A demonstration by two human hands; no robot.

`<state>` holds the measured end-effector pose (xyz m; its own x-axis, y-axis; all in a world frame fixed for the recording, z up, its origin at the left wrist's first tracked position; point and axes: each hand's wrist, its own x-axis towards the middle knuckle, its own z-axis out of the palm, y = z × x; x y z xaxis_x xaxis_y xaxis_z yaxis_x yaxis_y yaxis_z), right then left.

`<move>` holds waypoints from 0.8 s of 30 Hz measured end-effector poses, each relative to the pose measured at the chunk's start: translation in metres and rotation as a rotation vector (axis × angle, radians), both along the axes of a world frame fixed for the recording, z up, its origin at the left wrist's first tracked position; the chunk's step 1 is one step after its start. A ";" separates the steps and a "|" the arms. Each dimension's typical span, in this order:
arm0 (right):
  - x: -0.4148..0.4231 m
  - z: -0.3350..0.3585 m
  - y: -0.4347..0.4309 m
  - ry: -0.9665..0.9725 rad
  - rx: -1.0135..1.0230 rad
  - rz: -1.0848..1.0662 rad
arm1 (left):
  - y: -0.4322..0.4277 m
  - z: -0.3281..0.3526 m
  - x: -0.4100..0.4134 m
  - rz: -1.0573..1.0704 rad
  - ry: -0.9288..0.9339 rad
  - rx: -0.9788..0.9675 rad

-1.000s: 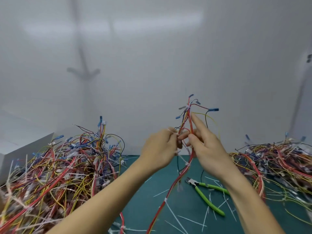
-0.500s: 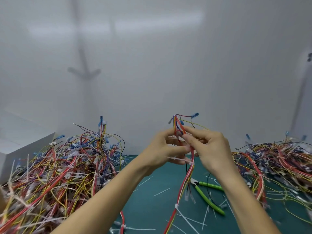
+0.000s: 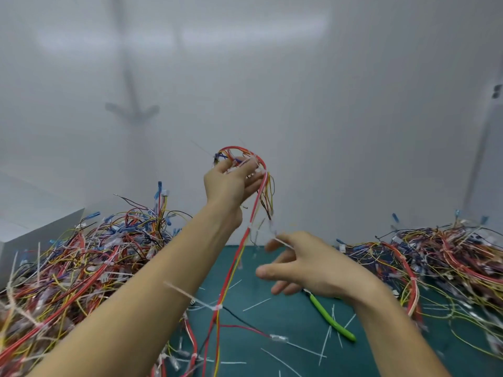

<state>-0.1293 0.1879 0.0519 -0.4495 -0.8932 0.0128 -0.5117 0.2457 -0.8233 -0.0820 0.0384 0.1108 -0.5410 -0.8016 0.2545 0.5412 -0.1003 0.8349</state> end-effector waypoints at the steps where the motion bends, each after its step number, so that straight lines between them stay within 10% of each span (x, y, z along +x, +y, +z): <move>1: 0.003 0.000 0.000 -0.091 -0.022 0.062 | -0.001 0.003 -0.001 0.021 0.022 0.013; 7: 0.027 0.007 -0.007 -0.491 -0.302 0.295 | -0.006 0.008 -0.009 0.130 0.048 0.082; 24: -0.003 0.005 -0.008 -0.481 -0.680 -0.259 | -0.010 -0.005 -0.008 -0.147 -0.097 -0.134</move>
<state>-0.1319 0.1803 0.0566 -0.7311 -0.6298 0.2622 -0.0665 -0.3167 -0.9462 -0.0902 0.0285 0.1063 -0.6770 -0.6745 0.2945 0.4455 -0.0571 0.8934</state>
